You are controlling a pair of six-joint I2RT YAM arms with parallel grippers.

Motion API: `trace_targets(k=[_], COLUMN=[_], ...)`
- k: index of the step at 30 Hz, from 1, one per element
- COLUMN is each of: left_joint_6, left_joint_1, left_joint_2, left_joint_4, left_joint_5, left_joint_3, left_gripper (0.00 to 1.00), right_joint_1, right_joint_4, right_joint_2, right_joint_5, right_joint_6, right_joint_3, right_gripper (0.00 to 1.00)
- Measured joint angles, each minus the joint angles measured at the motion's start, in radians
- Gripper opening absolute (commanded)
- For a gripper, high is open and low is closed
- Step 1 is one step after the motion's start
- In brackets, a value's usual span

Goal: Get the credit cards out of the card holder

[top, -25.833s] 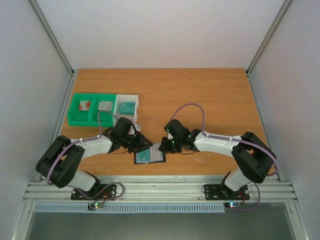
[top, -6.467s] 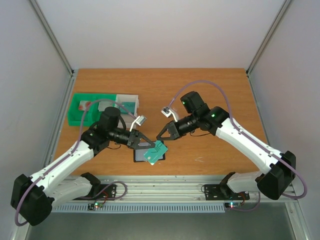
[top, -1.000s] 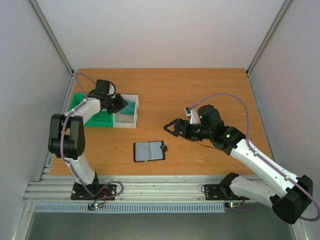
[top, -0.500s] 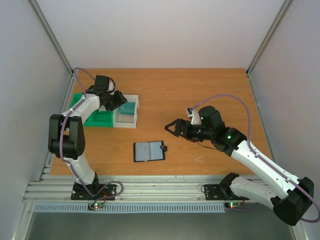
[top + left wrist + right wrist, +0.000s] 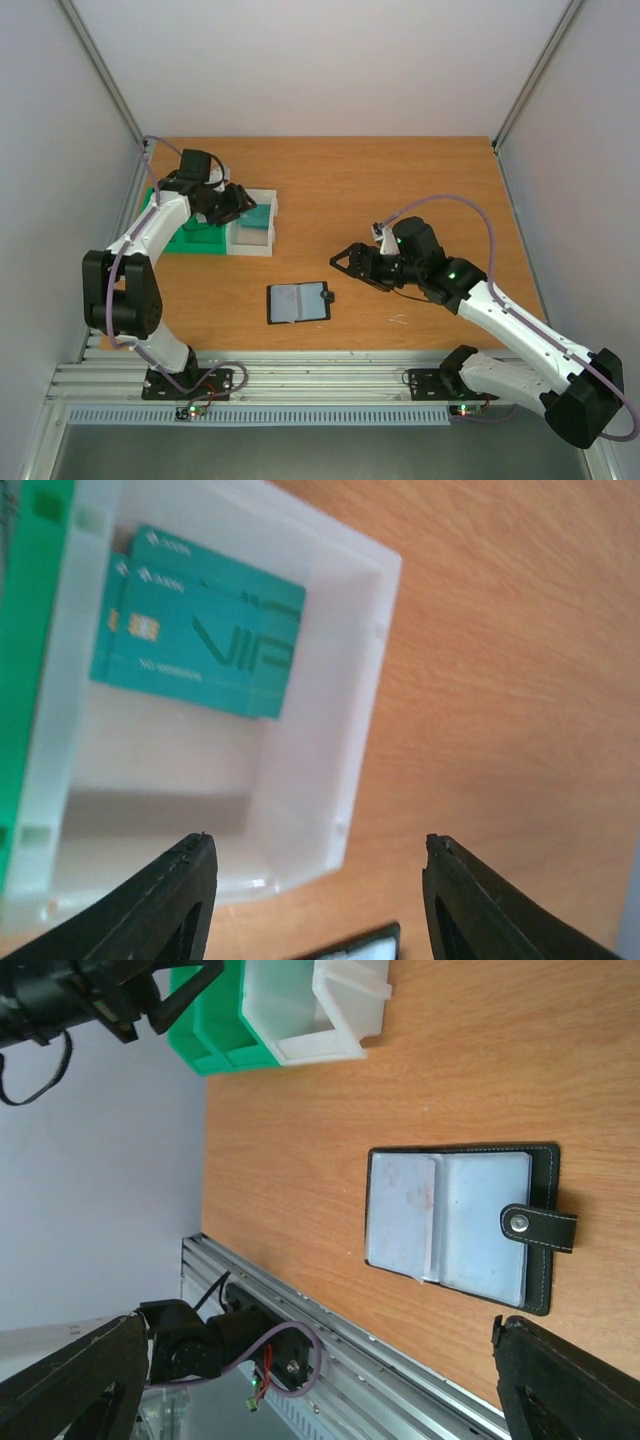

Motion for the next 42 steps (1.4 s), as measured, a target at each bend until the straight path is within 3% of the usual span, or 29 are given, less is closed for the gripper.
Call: trace_targets(k=[6,13,19,27,42], left_joint_6=[0.014,0.027,0.012,-0.054,-0.196], left_joint_1=[0.000,-0.037,-0.107,-0.147,-0.154], left_joint_2=[-0.102,-0.234,-0.331,-0.394,-0.363], left_joint_4=[-0.057,-0.110,-0.109,-0.053,0.212], left_joint_5=[0.126,0.212,0.235,0.242,0.299], left_joint_3=[-0.099,-0.270,-0.390,-0.507,-0.680], left_gripper=[0.49,0.49,0.47,0.48,0.47], right_joint_1=[0.000,0.024,0.063,0.143,0.224], right_joint_4=[0.043,0.087,0.120,0.137,0.180], right_joint_2=[0.042,0.108,0.209,0.364,0.668], right_joint_5=[-0.023,-0.037,-0.043,-0.035,-0.014], right_joint_6=[0.014,0.027,0.027,0.017,-0.019], right_joint_3=[-0.024,-0.044,-0.043,0.006,0.139], right_gripper=[0.83,0.55,0.49,0.31,0.23])
